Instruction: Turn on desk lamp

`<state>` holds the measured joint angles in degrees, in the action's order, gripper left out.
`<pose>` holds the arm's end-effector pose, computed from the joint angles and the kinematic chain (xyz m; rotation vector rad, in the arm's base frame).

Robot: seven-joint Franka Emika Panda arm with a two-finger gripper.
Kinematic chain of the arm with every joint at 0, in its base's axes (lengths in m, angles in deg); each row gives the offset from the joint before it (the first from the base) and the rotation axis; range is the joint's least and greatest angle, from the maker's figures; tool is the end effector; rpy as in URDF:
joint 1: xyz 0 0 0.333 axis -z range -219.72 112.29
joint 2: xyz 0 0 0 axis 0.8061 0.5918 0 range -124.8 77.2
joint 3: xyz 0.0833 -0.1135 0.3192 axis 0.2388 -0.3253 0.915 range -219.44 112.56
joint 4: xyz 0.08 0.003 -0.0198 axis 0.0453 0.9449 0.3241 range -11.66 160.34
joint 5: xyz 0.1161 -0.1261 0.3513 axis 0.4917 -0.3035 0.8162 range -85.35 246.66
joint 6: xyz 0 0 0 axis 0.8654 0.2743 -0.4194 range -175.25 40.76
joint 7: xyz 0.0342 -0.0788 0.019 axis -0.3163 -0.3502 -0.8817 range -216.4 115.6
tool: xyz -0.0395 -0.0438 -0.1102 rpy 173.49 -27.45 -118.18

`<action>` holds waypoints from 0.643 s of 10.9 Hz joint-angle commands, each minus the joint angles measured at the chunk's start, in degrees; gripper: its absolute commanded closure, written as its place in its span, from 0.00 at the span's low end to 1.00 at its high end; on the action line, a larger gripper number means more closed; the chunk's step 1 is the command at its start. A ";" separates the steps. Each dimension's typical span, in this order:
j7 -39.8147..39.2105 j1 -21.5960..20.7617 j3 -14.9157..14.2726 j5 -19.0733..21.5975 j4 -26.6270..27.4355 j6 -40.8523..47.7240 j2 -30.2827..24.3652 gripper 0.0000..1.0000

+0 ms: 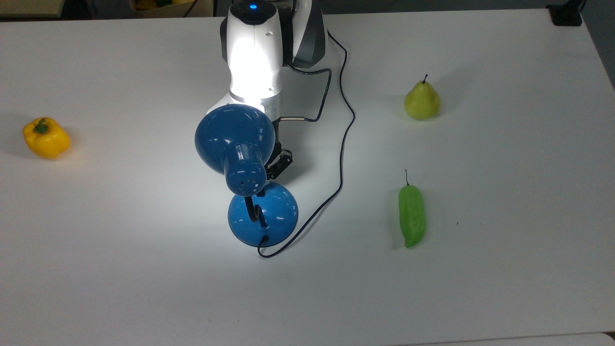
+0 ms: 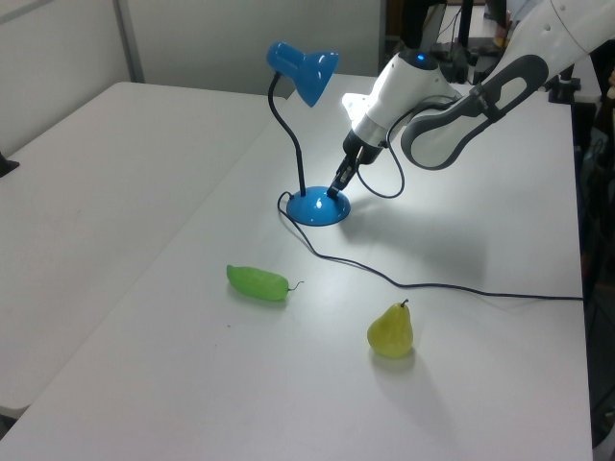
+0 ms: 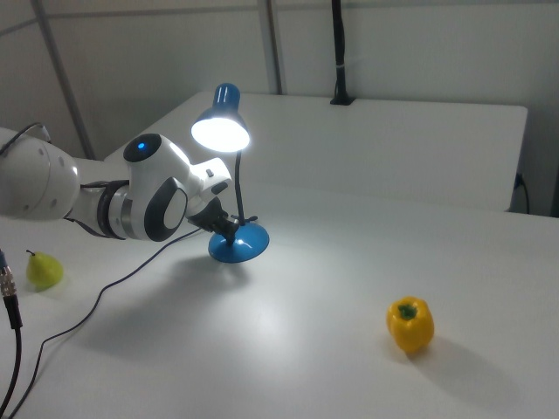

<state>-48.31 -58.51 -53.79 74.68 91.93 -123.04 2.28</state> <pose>0.6958 0.0595 0.3394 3.0056 0.2015 0.7854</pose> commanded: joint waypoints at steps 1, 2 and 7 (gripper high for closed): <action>0.81 0.92 0.43 -1.33 2.35 1.76 -3.99 1.00; 0.81 0.92 0.44 -1.33 3.23 3.86 -5.32 1.00; -0.50 0.66 1.40 -1.33 3.59 16.42 -9.37 1.00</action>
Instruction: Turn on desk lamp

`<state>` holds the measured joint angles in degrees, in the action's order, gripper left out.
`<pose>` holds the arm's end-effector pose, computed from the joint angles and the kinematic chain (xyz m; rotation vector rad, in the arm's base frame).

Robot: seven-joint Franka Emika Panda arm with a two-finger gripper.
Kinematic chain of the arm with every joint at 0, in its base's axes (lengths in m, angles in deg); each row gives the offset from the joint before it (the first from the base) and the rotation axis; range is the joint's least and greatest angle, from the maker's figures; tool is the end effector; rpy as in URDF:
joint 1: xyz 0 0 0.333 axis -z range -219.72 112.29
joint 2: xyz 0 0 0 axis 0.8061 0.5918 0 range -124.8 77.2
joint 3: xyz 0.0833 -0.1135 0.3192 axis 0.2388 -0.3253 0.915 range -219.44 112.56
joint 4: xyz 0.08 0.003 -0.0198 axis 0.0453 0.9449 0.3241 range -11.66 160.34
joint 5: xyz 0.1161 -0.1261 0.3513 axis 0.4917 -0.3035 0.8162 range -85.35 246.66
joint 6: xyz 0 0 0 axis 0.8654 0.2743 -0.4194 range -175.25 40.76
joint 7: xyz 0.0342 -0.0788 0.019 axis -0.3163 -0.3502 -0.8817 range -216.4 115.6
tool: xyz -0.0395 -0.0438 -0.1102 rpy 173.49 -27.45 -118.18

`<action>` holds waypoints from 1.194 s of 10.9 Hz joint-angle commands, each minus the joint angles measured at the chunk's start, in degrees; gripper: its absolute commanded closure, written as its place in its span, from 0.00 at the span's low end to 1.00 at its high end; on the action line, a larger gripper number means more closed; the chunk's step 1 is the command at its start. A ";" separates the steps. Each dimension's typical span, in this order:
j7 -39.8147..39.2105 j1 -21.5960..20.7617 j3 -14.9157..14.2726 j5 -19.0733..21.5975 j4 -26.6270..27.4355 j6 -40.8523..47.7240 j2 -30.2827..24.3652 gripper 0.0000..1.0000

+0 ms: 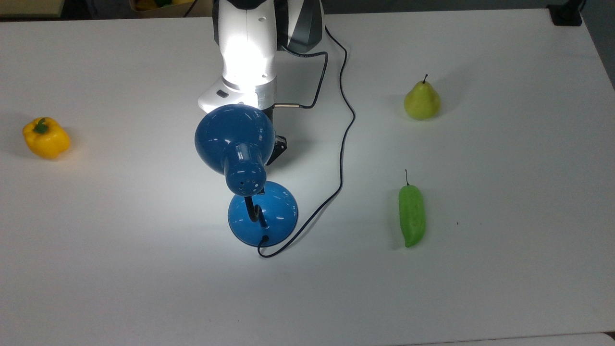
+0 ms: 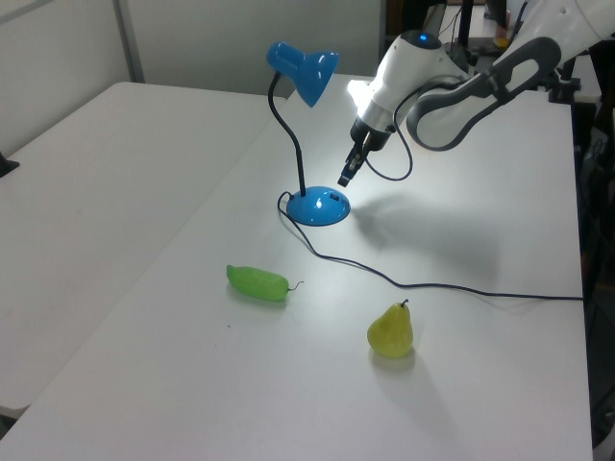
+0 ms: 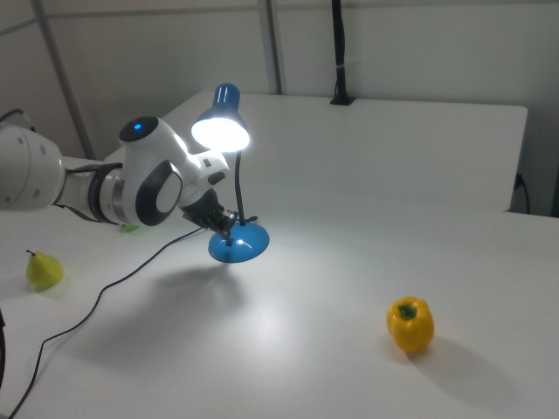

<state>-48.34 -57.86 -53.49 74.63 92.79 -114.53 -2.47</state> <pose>0.6801 0.0514 0.3696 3.0227 0.1821 0.6615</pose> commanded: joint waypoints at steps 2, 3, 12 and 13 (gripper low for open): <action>0.23 -0.69 1.63 -0.57 2.56 21.74 -8.04 0.79; 0.23 -0.60 2.42 -0.13 2.04 29.31 -9.71 0.63; 4.62 -0.69 2.42 4.44 -8.85 58.37 -22.03 0.00; 4.62 -0.60 2.42 4.53 -10.17 61.96 -22.64 0.00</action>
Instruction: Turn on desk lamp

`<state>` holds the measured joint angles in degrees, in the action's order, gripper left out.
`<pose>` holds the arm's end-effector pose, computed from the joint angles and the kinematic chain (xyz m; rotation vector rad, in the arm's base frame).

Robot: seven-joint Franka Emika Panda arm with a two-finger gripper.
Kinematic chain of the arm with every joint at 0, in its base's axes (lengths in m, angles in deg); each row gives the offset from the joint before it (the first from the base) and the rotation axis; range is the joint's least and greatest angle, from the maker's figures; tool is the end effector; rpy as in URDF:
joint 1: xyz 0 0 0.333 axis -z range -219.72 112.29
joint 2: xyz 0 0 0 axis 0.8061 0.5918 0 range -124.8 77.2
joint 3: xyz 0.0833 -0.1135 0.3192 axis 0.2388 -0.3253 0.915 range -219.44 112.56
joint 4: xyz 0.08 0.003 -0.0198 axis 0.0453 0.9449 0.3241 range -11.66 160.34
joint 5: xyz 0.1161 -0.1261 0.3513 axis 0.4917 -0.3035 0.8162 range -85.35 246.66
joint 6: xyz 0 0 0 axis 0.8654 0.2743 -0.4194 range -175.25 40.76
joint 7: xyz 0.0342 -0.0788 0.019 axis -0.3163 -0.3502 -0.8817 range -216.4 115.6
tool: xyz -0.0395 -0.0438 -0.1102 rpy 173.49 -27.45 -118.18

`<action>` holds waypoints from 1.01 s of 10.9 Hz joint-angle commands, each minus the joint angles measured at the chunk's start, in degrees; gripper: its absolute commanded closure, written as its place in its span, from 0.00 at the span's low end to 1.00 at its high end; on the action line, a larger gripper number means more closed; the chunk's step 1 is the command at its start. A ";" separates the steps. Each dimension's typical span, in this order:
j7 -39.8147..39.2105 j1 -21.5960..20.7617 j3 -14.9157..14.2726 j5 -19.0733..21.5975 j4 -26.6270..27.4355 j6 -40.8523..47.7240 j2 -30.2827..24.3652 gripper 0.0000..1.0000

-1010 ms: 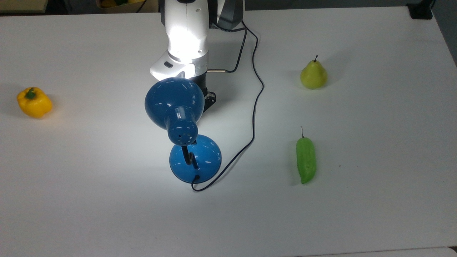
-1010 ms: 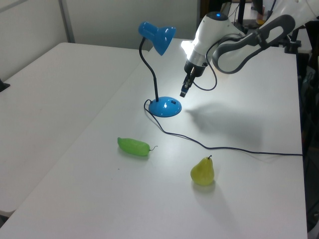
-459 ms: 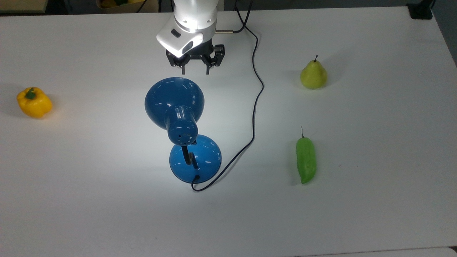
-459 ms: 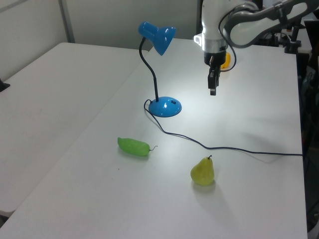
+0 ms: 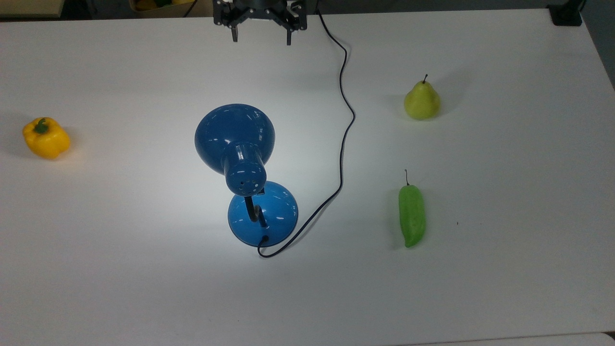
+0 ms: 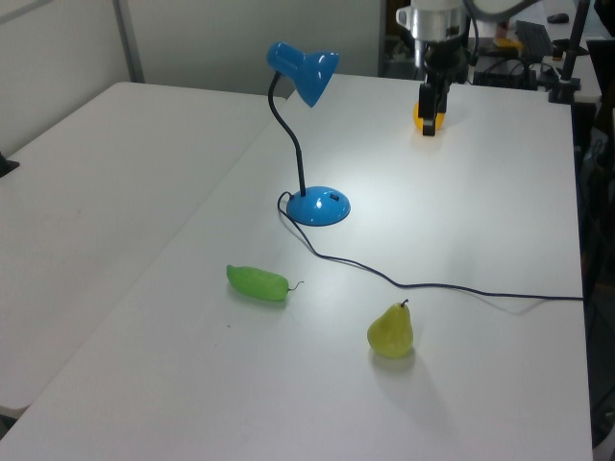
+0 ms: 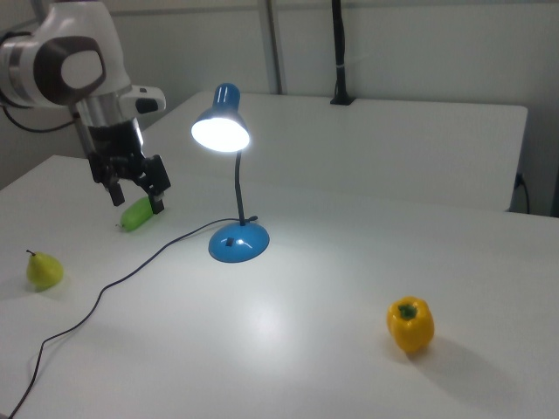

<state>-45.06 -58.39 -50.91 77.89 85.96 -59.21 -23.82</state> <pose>0.5517 0.0644 0.5572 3.0882 0.0635 -0.0626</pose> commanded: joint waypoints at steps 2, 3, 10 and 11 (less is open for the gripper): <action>1.34 -0.07 -0.94 4.06 -5.19 8.78 -3.21 0.00; 1.43 0.02 -1.99 6.08 -5.20 8.79 -4.10 0.00; -7.61 -0.95 -8.77 9.45 -7.22 -0.61 -2.09 0.00; -8.32 -1.12 -8.77 7.27 -7.22 -0.88 -1.21 0.00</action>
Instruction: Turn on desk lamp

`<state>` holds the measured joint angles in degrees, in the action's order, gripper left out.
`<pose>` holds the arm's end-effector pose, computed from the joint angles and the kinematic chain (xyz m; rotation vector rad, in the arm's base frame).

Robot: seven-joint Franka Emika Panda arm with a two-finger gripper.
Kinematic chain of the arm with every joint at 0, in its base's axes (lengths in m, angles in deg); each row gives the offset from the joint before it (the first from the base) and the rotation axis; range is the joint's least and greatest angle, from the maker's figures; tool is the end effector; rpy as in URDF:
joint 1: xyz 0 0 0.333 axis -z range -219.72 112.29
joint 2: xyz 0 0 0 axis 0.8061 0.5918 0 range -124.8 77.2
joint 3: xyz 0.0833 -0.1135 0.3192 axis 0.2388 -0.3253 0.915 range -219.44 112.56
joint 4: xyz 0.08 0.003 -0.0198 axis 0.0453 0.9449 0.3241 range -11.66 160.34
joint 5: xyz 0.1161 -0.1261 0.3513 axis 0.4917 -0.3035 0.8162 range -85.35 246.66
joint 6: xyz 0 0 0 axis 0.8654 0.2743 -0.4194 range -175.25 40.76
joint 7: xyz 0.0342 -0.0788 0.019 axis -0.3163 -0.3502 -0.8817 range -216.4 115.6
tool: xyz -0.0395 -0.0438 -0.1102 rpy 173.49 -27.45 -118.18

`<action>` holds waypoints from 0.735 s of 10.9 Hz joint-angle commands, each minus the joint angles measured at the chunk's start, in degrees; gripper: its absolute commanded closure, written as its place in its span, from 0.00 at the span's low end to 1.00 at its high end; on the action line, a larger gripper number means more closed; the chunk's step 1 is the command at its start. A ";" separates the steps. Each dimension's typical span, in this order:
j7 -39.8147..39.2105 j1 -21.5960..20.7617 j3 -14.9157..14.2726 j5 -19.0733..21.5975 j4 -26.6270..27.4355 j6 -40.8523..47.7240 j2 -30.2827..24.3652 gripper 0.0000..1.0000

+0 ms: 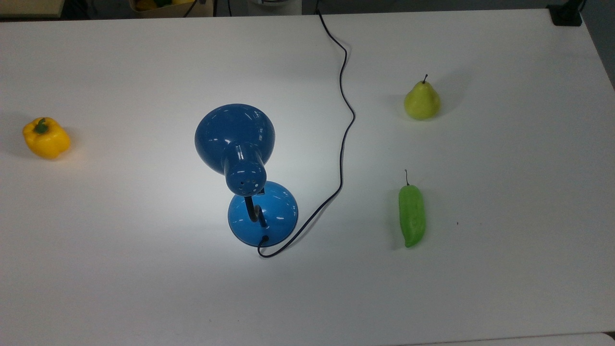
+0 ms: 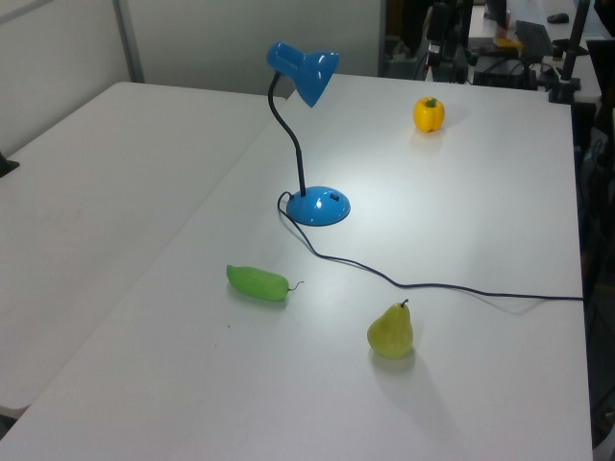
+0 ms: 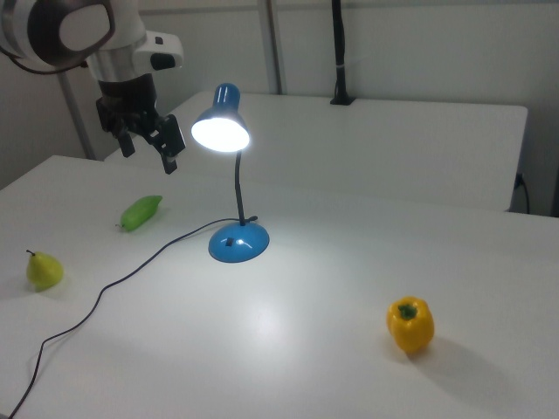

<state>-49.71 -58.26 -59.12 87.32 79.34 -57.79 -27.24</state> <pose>0.5463 0.0005 0.6439 -3.0152 0.0623 -0.1579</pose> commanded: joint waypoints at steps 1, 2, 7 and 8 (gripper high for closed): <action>-3.68 -1.43 -0.56 -4.27 -0.69 -2.65 2.74 0.00; -3.68 -1.52 -0.48 -4.99 -0.69 -3.09 2.83 0.00; -3.24 -1.87 0.05 -4.99 -0.69 -3.01 3.01 0.00; -3.24 -1.79 0.05 -4.99 -0.69 -2.92 3.01 0.00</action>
<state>-52.22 -59.39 -58.94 83.07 79.26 -60.23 -24.32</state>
